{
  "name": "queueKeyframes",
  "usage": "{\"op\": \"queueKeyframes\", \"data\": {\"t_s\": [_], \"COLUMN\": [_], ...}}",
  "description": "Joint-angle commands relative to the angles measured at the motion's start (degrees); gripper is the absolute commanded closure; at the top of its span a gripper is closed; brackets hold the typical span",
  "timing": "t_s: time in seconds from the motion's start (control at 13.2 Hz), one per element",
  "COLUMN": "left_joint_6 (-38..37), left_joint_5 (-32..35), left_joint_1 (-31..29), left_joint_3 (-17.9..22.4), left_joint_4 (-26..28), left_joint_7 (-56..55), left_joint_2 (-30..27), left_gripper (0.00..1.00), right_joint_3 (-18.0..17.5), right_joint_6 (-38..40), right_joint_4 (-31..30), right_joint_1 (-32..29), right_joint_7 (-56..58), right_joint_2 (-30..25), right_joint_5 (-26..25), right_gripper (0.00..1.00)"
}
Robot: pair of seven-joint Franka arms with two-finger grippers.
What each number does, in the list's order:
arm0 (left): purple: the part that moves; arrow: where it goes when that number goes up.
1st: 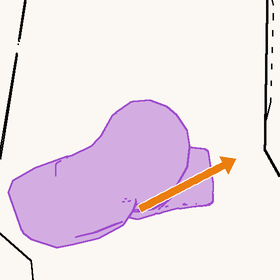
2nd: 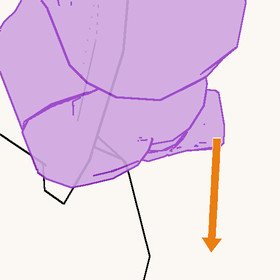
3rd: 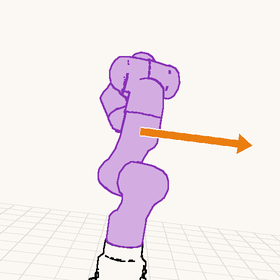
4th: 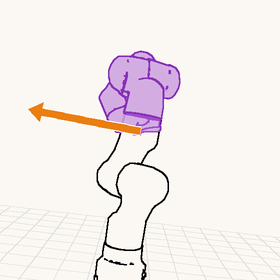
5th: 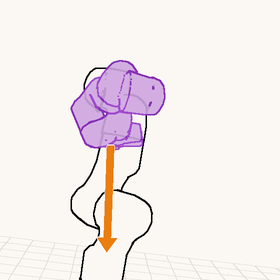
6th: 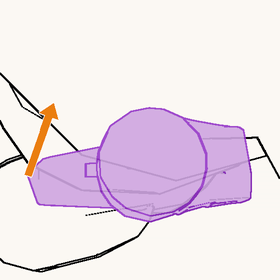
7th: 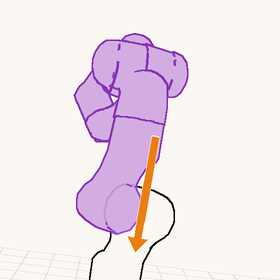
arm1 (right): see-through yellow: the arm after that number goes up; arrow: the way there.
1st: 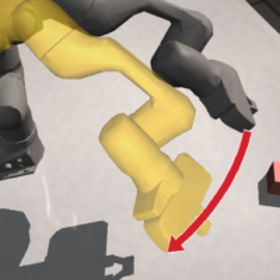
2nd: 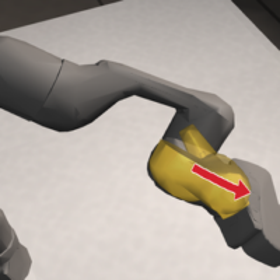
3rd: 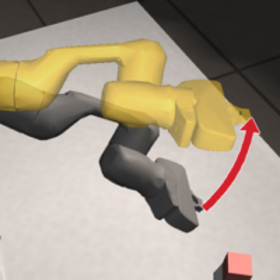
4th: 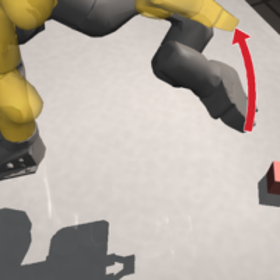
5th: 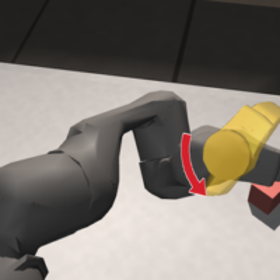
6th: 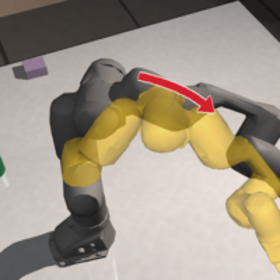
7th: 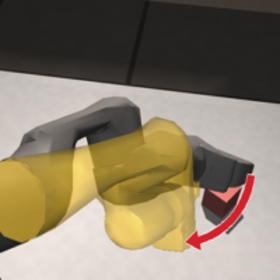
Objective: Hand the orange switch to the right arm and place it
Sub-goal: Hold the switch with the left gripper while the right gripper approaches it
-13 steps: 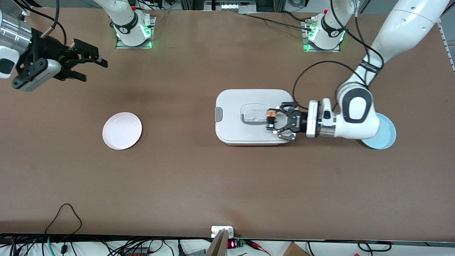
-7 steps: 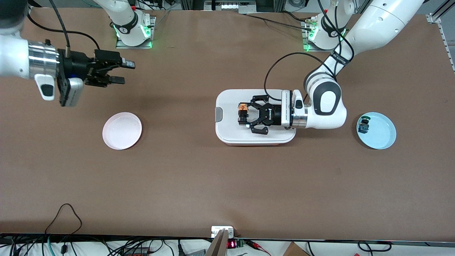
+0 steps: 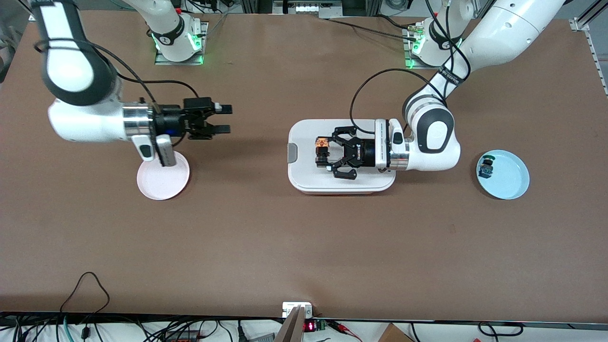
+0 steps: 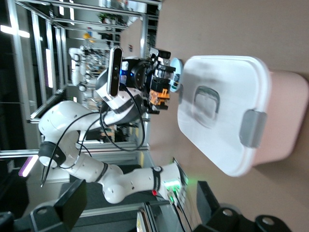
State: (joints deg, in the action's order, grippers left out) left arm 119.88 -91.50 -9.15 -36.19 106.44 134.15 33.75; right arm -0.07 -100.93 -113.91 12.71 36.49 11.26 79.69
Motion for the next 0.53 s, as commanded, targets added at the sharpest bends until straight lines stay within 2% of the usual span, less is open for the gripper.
{"op": "queueKeyframes", "data": {"t_s": [0.0, 0.23, 0.45], "left_joint_6": [0.09, 0.09, 0.01], "left_joint_5": [-2.37, -2.37, -2.37], "left_joint_1": [0.10, 0.19, 0.19], "left_joint_3": [-0.46, -0.46, -0.55], "left_joint_4": [-0.10, -0.10, -0.18], "left_joint_7": [2.17, 2.17, 2.26], "left_joint_2": [-0.27, -0.27, -0.35], "left_gripper": [1.00, 1.00, 1.00], "right_joint_3": [0.33, 0.33, 0.33], "right_joint_6": [-5.48, -12.16, -14.73], "right_joint_4": [-2.71, -4.47, -5.00], "right_joint_1": [5.37, 11.88, 16.20], "right_joint_7": [6.73, 11.66, 18.59], "right_joint_2": [1.21, 1.84, 4.20], "right_joint_5": [10.44, 19.78, 28.48], "right_gripper": [0.00, 0.00, 0.00]}}
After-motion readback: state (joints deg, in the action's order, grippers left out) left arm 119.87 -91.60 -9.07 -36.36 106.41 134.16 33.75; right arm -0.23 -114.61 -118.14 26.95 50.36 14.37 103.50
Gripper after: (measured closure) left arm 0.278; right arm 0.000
